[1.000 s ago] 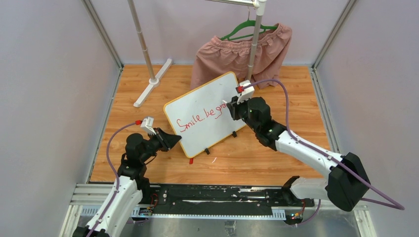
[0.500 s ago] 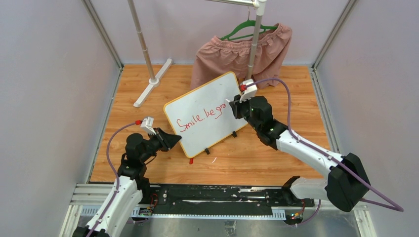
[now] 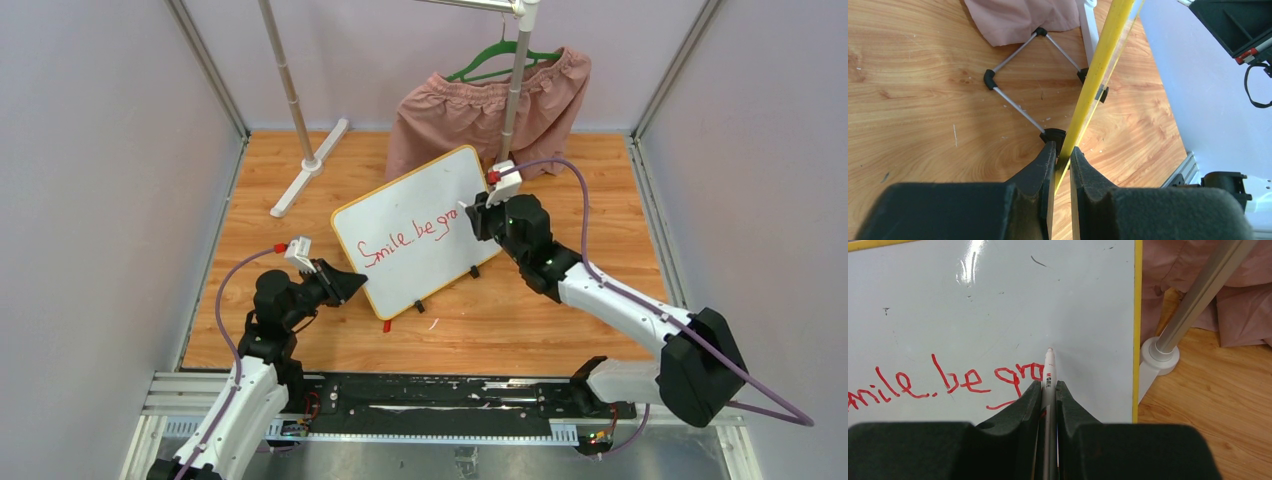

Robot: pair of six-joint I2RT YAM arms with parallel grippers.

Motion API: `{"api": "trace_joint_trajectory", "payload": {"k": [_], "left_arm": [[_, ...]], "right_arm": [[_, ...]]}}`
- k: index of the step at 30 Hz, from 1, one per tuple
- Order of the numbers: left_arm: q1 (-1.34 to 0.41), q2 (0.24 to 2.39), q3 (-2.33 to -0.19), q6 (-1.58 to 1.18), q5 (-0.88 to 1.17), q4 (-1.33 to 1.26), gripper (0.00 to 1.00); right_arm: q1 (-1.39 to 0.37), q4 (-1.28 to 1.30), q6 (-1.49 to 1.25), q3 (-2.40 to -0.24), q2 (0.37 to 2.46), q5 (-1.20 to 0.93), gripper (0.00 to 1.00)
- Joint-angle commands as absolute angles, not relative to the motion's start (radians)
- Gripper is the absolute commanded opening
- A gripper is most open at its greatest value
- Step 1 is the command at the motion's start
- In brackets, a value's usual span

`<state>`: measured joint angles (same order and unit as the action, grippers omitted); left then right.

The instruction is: Write a sentence on the whiteboard

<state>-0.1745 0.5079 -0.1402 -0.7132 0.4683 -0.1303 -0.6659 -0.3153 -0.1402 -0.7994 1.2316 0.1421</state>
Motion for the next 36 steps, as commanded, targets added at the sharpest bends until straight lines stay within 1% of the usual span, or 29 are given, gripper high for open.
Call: {"api": "trace_joint_trajectory", "payload": {"k": [1, 11, 25, 36], "left_arm": [[-0.186, 0.505, -0.155, -0.707, 0.459, -0.096, 0.0], [-0.186, 0.503, -0.154, -0.707, 0.46, -0.094, 0.0], [-0.186, 0.505, -0.157, -0.706, 0.459, -0.092, 0.0], [-0.187, 0.506, -0.158, -0.706, 0.459, -0.092, 0.0]], "right_arm": [[-0.652, -0.344, -0.154, -0.802, 1.253, 0.148, 0.0], [-0.65, -0.342, -0.156, -0.803, 1.281, 0.152, 0.0], [-0.65, -0.33, -0.176, -0.732, 1.258, 0.155, 0.0], [-0.65, -0.313, -0.175, -0.729, 1.237, 0.21, 0.0]]}}
